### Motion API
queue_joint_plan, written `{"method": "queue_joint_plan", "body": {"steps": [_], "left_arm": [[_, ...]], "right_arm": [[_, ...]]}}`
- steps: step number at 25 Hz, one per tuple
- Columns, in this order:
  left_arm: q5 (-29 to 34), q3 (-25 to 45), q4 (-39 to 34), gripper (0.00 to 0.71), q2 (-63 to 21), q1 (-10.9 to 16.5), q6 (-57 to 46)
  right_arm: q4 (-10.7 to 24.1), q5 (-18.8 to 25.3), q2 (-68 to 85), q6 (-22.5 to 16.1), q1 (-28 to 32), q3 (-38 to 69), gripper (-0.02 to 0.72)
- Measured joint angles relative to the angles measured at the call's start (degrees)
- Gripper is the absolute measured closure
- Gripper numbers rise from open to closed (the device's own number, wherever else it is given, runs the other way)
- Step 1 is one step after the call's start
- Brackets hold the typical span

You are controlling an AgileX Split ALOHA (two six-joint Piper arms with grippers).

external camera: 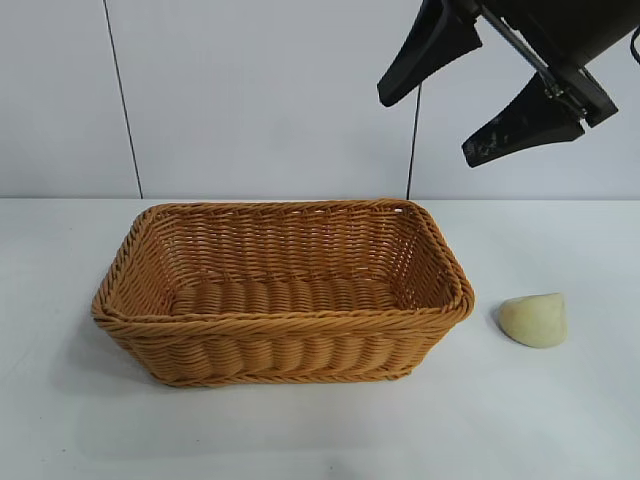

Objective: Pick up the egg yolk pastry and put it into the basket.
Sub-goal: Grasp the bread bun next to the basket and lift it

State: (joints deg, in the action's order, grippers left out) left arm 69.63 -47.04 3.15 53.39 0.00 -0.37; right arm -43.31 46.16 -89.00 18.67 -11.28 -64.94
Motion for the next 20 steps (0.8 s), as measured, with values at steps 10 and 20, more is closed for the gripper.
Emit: {"method": "queue_joint_plan", "body": {"steps": [10, 20], "left_arm": [[-8.09, 17.86, 0.0, 0.015, -30.12, 0.0, 0.0], [-8.43, 18.88, 0.05, 0.015, -43.74, 0.0, 0.01]], "right_arm": [[0.0, 0.0, 0.0, 0.0, 0.0, 0.0, 0.08], [0.0, 0.0, 0.0, 0.0, 0.0, 0.0, 0.08]]}}
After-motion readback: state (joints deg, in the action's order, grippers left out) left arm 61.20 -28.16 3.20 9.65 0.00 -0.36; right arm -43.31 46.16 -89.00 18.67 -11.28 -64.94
